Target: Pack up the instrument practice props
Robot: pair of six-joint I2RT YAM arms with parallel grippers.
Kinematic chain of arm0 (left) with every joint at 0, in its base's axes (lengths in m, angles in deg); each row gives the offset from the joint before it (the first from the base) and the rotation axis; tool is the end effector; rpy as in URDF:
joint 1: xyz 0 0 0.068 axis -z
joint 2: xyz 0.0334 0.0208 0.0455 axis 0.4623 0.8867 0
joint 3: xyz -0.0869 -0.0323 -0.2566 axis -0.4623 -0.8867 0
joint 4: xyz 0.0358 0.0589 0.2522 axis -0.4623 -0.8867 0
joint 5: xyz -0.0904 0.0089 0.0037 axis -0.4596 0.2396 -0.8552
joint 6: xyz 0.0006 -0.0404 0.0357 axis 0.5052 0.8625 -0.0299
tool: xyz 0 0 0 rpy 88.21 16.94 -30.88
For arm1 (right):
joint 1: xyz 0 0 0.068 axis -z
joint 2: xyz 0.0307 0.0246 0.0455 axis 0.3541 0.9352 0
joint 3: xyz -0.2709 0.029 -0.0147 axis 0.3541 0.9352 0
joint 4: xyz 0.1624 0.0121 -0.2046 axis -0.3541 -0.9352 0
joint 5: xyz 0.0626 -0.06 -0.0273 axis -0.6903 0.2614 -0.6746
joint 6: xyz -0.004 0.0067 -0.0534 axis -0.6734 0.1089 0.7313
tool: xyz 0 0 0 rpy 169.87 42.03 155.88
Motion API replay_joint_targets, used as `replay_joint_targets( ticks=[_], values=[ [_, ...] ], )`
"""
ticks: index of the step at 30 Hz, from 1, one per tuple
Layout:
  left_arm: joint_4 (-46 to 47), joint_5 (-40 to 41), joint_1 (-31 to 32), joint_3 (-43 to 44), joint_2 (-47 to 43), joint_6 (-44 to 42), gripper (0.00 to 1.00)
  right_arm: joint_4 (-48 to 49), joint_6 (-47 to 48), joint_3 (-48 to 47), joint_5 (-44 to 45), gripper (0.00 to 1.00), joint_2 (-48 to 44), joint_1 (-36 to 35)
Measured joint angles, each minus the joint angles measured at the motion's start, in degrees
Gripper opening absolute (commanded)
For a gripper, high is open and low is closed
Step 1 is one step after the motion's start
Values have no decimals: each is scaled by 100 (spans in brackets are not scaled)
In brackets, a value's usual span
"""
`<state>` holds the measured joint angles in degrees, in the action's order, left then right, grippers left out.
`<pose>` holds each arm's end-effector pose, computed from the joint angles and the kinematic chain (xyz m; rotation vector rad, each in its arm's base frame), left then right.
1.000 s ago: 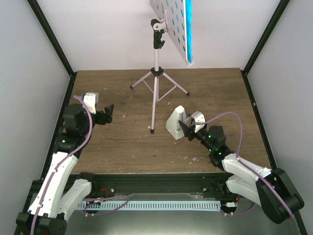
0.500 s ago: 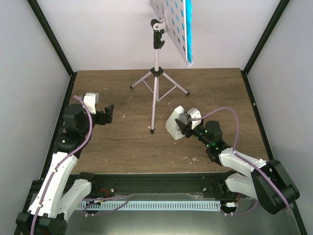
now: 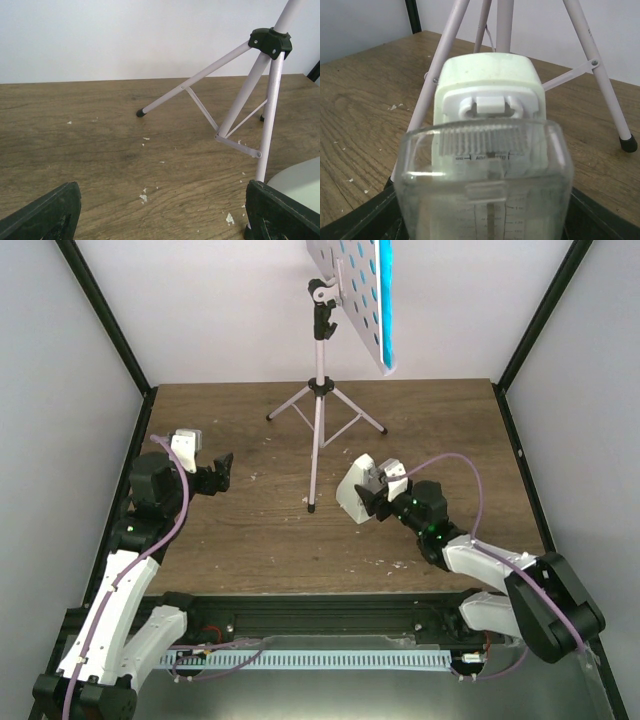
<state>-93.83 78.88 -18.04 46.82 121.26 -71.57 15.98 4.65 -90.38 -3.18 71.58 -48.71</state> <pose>0.1768 -0.0345 0.3266 0.1810 1.9099 -0.2915 0.2041 0.1160 0.1887 -0.6052 1.7135 0.4943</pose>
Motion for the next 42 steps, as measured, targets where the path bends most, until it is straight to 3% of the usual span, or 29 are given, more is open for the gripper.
replay_joint_targets(
  ticks=[9,15,18,25,28,31,36,42],
  values=[
    [0,0,0,-2,0,0,91,-498,-114,-367,201,80,205,0],
    [0,0,0,-2,0,0,91,-774,-214,-577,310,99,203,0],
    [0,0,0,-2,-2,-2,91,-909,-267,-579,321,100,120,-4],
    [-2,7,0,-4,-2,-2,92,-1449,-304,-581,472,100,-684,-4],
    [-2,0,2,-7,24,-22,82,-1755,-308,-581,551,100,-1220,-4],
    [-4,-70,76,-4,111,-92,80,-1967,-378,-581,710,100,-1821,-7],
    [-35,-238,1198,164,675,-79,83,-2184,-907,-625,1731,100,-2310,136],
    [149,-254,2697,933,1961,155,91,-2736,-2011,-562,1932,100,-2240,1443]
  ],
)
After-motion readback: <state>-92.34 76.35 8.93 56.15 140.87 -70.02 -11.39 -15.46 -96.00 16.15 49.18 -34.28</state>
